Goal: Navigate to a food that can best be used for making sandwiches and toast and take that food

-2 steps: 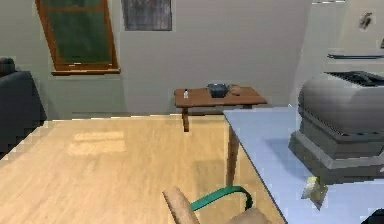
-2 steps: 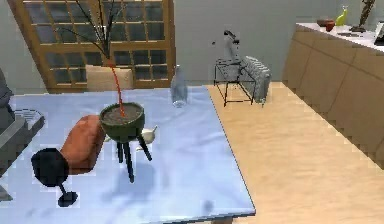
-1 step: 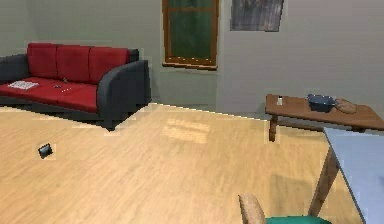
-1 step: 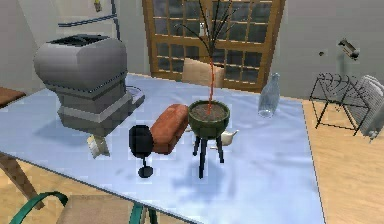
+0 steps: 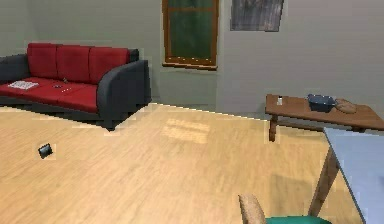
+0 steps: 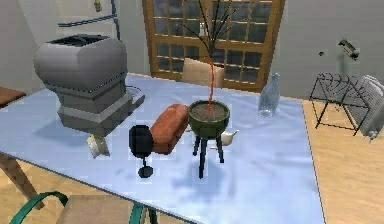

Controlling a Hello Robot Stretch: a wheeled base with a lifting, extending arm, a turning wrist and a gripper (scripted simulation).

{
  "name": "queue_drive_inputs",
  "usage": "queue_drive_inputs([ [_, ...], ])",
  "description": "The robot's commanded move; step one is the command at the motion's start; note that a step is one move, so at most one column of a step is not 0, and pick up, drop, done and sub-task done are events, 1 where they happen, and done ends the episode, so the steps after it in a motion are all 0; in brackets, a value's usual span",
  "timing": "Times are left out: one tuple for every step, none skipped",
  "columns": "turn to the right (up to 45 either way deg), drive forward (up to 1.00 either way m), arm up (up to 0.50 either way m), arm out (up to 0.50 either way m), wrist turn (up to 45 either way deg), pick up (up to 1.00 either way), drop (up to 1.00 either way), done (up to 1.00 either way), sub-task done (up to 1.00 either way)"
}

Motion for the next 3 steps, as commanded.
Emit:
queue_drive_inputs([
  [0.0,0.0,0.38,0.0,0.0,0.0,0.0,0.0,0.0],
  [0.0,0.0,0.0,0.36,0.0,0.0,0.0,0.0,0.0],
  [0.0,0.0,0.0,0.0,45.0,0.0,0.0,0.0,0.0],
])
